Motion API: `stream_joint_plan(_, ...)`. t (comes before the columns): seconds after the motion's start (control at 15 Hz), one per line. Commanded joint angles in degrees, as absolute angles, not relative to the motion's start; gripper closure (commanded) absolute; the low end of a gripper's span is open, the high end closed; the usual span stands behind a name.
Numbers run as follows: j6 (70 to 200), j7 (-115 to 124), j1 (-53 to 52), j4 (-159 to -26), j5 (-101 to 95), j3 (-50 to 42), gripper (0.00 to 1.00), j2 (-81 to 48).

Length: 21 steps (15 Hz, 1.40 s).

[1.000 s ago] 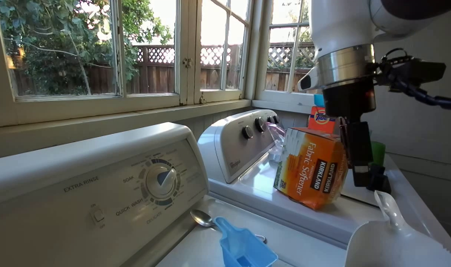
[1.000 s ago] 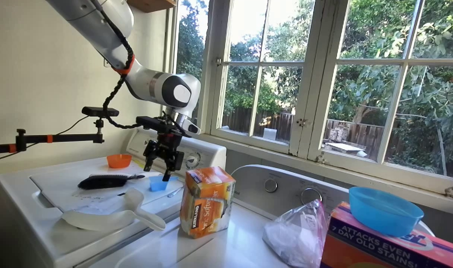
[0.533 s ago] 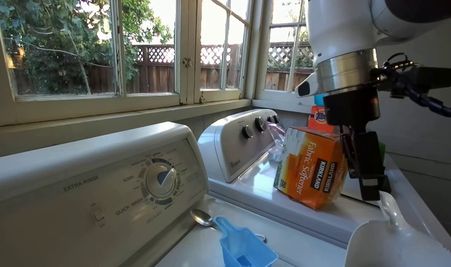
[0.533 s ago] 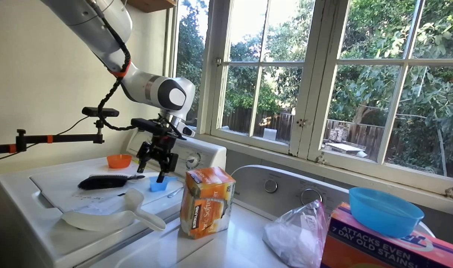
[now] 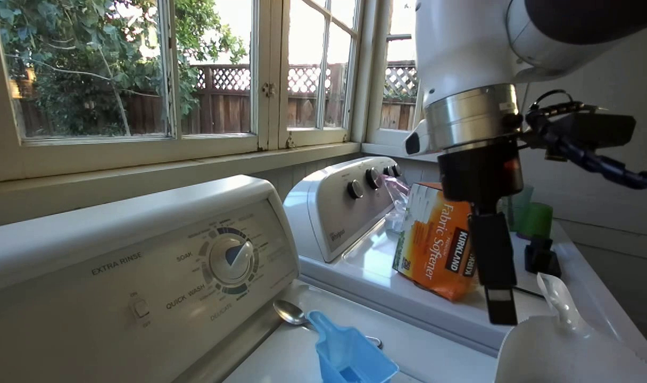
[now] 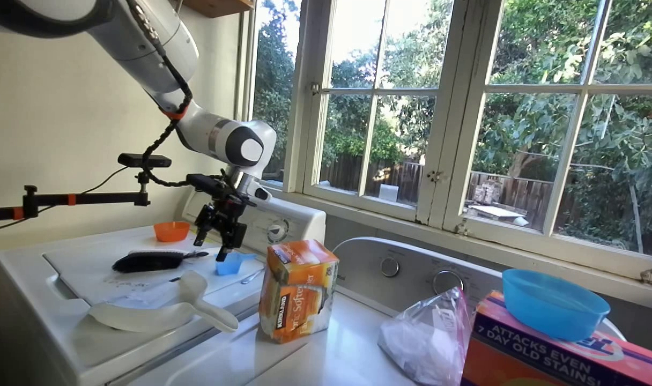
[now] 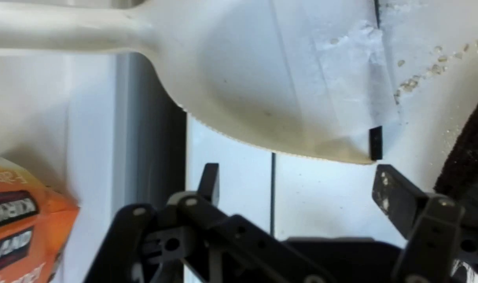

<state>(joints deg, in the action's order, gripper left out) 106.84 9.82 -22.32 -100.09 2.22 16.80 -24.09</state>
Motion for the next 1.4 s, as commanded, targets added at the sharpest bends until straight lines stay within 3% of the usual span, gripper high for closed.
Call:
stream_joint_plan(0.0, 108.9, 13.4, -24.1, -95.1, 6.2, 17.0, 0.00, -30.5)
stream_joint_plan(0.53, 111.0, 13.0, -24.5, -94.1, 8.6, 17.1, 0.00, -31.8)
stream_joint_plan(1.33, 113.4, 34.3, -28.4, -75.3, 24.0, 16.9, 0.00, -46.5)
